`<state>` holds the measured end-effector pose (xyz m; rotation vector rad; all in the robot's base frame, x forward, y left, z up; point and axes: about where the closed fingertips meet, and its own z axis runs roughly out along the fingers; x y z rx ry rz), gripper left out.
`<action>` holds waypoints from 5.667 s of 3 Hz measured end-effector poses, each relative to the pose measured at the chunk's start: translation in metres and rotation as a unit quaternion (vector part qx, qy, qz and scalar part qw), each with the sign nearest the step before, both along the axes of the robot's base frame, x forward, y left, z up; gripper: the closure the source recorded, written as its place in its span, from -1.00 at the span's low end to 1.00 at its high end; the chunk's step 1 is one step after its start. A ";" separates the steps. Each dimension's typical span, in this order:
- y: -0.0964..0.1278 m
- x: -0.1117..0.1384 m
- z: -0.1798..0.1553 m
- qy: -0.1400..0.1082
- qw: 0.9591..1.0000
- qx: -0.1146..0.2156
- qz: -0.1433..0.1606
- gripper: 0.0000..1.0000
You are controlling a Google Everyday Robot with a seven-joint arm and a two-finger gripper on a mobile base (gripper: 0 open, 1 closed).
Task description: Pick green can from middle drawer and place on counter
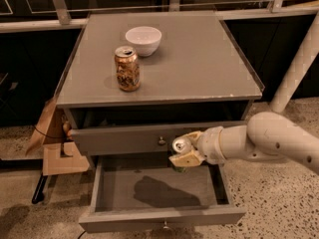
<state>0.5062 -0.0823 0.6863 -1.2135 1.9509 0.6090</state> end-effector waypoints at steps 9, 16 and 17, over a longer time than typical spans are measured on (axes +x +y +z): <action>-0.016 0.139 0.241 0.009 0.989 0.061 -0.136 1.00; -0.020 0.143 0.206 0.033 0.987 0.060 -0.145 -1.00; -0.020 0.143 0.206 0.033 0.987 0.060 -0.145 -1.00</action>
Offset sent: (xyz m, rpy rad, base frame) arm 0.0055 -0.0427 0.3582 0.0264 -0.1506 -0.1574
